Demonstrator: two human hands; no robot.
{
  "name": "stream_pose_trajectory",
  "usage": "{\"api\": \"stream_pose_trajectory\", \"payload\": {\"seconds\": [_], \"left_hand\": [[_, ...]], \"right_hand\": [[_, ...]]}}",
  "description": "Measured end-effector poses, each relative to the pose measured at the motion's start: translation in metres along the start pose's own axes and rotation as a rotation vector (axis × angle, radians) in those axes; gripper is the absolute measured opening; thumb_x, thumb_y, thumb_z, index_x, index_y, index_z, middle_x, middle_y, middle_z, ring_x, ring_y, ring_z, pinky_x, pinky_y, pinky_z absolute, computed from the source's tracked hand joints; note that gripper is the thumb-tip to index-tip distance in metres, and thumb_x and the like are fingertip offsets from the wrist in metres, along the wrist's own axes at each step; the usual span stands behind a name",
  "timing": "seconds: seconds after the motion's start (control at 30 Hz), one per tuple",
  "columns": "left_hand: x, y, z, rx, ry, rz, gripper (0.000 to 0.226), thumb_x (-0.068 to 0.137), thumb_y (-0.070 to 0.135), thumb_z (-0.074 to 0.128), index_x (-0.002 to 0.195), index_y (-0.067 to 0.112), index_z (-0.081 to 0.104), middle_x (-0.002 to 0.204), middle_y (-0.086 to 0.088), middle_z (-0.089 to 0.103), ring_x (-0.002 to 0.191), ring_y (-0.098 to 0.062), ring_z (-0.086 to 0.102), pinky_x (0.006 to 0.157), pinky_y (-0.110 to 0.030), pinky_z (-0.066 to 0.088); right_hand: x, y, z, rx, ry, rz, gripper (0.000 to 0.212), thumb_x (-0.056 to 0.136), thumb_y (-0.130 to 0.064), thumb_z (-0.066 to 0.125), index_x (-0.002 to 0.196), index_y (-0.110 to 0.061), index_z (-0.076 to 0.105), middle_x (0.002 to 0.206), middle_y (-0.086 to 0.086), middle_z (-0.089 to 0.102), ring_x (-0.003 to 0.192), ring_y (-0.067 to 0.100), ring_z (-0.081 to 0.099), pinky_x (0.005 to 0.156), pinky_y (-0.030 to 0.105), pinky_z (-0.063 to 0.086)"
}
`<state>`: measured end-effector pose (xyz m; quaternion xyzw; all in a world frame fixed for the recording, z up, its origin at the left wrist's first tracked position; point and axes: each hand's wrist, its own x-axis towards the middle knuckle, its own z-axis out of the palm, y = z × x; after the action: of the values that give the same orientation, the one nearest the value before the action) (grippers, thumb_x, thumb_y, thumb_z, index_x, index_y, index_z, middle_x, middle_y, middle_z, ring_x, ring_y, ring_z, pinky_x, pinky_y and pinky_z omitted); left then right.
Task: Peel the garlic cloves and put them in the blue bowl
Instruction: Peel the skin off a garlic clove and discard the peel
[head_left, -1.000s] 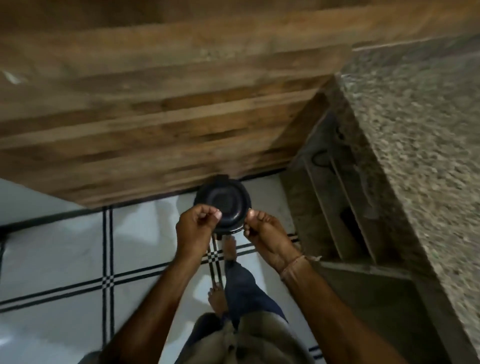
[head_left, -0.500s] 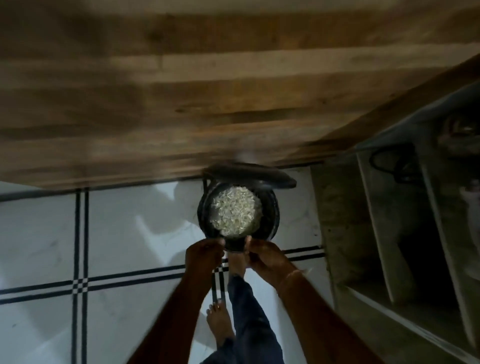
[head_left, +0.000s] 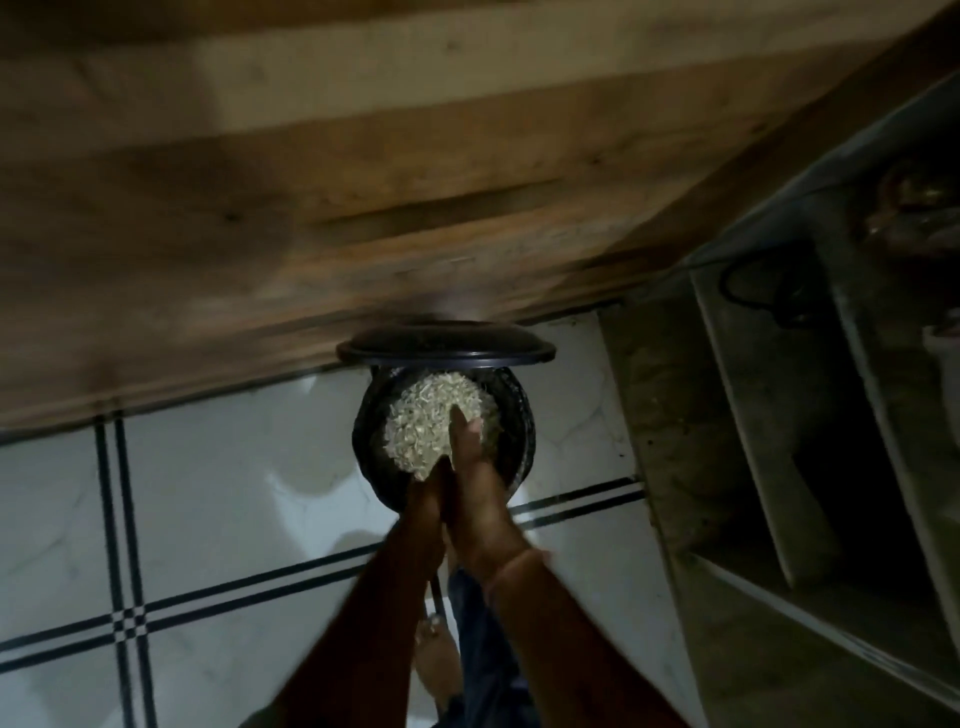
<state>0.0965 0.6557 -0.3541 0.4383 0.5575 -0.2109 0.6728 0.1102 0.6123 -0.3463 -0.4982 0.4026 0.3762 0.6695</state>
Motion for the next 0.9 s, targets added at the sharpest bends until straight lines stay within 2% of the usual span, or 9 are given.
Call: {"api": "stream_pose_trajectory", "payload": {"seconds": [0.07,0.1,0.17,0.23,0.27,0.4,0.5,0.73,0.9], "left_hand": [[-0.056,0.018,0.002,-0.074,-0.123,-0.044,0.046,0.108,0.044,0.048,0.143,0.015,0.058,0.145,-0.007,0.06,0.137,-0.032,0.054,0.117,-0.047,0.041],[-0.085,0.022,0.004,-0.044,-0.152,-0.018,0.038,0.107,0.041,0.05,0.132,0.017,0.065,0.137,-0.01,0.066,0.128,-0.032,0.06,0.112,-0.045,0.046],[-0.141,0.031,0.006,0.101,-0.111,0.08,0.037,0.106,0.042,0.055,0.13,0.018,0.068,0.132,-0.013,0.069,0.122,-0.028,0.064,0.1,-0.036,0.052],[-0.193,0.027,0.004,0.416,-0.011,0.271,0.053,0.104,0.047,0.056,0.148,0.018,0.055,0.15,-0.01,0.058,0.135,-0.027,0.056,0.109,-0.035,0.046],[-0.219,0.026,0.003,0.545,0.022,0.35,0.059,0.104,0.048,0.056,0.154,0.019,0.048,0.156,-0.009,0.051,0.14,-0.027,0.051,0.114,-0.036,0.042],[-0.321,0.018,0.026,0.902,-0.032,0.625,0.052,0.103,0.04,0.06,0.15,0.021,0.05,0.153,-0.007,0.054,0.14,-0.027,0.05,0.115,-0.036,0.039],[-0.381,-0.009,0.059,1.021,-0.139,0.801,0.049,0.094,0.055,0.063,0.137,0.032,0.058,0.141,-0.001,0.063,0.126,-0.022,0.061,0.104,-0.049,0.053],[-0.484,-0.103,0.17,1.179,-0.419,1.125,0.04,0.099,0.035,0.067,0.138,0.028,0.06,0.14,0.006,0.059,0.131,-0.013,0.053,0.106,-0.029,0.043],[-0.522,-0.178,0.274,1.179,-0.531,1.238,0.028,0.097,0.024,0.071,0.125,0.023,0.068,0.123,0.011,0.063,0.117,-0.01,0.06,0.098,-0.022,0.043]], "right_hand": [[-0.039,-0.002,-0.014,-0.137,-0.033,-0.109,0.088,0.077,-0.091,0.057,0.147,-0.037,0.054,0.149,0.0,0.056,0.133,0.023,0.057,0.106,0.036,0.052],[-0.063,-0.013,-0.022,-0.161,-0.053,-0.109,0.083,0.088,-0.084,0.051,0.15,-0.029,0.051,0.146,0.0,0.056,0.131,0.023,0.059,0.094,0.025,0.056],[-0.118,-0.044,-0.031,-0.17,-0.12,-0.088,0.052,0.113,-0.044,0.036,0.148,-0.008,0.051,0.125,0.005,0.062,0.108,0.011,0.07,0.065,0.012,0.054],[-0.172,-0.066,-0.05,-0.259,-0.107,-0.196,0.042,0.116,-0.024,0.031,0.143,0.0,0.052,0.112,0.006,0.065,0.079,-0.005,0.072,0.055,0.008,0.05],[-0.203,-0.073,-0.063,-0.282,-0.112,-0.27,0.04,0.115,-0.025,0.033,0.141,-0.004,0.054,0.11,0.003,0.066,0.079,-0.006,0.071,0.055,0.006,0.049],[-0.317,-0.081,-0.118,-0.34,-0.004,-0.524,0.029,0.112,-0.041,0.039,0.133,-0.034,0.058,0.12,-0.021,0.061,0.105,-0.011,0.061,0.076,0.003,0.047],[-0.388,-0.074,-0.179,-0.407,0.189,-0.804,0.036,0.111,-0.042,0.044,0.14,-0.029,0.06,0.13,-0.022,0.058,0.122,-0.006,0.055,0.104,0.019,0.043],[-0.481,-0.051,-0.348,-0.441,0.51,-1.086,0.04,0.108,-0.045,0.044,0.137,-0.025,0.064,0.13,-0.012,0.063,0.121,0.0,0.059,0.102,0.023,0.048],[-0.514,-0.044,-0.472,-0.402,0.645,-1.092,0.03,0.11,-0.037,0.048,0.132,-0.026,0.066,0.129,-0.01,0.066,0.121,0.002,0.06,0.103,0.023,0.047]]}}
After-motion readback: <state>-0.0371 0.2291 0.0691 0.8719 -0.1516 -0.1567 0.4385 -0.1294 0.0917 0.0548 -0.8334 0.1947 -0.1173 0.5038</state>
